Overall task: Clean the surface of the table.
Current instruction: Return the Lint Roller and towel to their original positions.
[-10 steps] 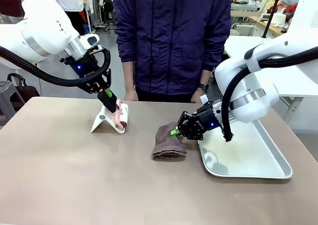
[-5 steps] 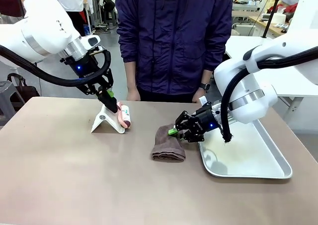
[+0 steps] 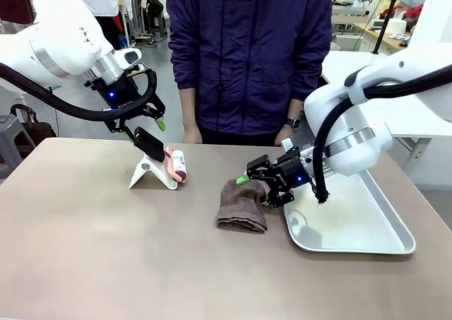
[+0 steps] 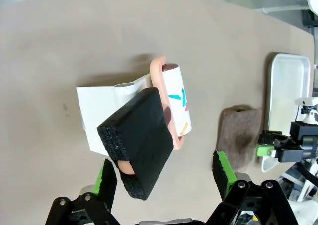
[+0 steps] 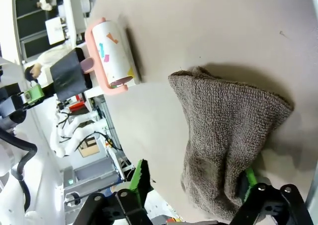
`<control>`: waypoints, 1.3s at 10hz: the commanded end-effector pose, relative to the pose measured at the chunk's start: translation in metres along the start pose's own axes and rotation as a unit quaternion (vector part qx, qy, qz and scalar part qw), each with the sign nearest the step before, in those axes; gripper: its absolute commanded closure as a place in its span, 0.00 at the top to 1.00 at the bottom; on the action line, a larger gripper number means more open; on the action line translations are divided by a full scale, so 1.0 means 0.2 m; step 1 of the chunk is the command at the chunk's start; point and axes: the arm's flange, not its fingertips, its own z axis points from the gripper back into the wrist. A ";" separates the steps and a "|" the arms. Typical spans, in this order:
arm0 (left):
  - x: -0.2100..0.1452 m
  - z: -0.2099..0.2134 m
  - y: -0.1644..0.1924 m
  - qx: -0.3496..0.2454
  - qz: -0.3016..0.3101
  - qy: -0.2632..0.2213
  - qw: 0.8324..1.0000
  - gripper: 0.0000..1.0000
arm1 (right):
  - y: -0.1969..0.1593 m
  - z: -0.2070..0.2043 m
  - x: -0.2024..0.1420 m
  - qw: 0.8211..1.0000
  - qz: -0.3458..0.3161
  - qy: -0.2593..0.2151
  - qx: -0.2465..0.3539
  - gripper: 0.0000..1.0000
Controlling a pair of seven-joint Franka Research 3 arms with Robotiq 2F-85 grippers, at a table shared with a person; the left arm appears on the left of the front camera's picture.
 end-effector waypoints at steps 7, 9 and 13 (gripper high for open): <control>-0.13 0.33 0.22 -0.056 0.030 -0.063 0.996 1.00 | 0.02 -0.01 0.03 1.000 -0.015 0.004 0.009 1.00; -0.30 0.41 0.26 -0.097 -0.011 -0.025 0.995 1.00 | 0.03 0.05 0.01 1.000 -0.011 -0.012 0.010 1.00; -0.82 0.62 0.45 -0.253 -0.127 0.041 0.958 1.00 | 0.24 0.50 -0.20 0.996 0.089 0.019 -0.021 1.00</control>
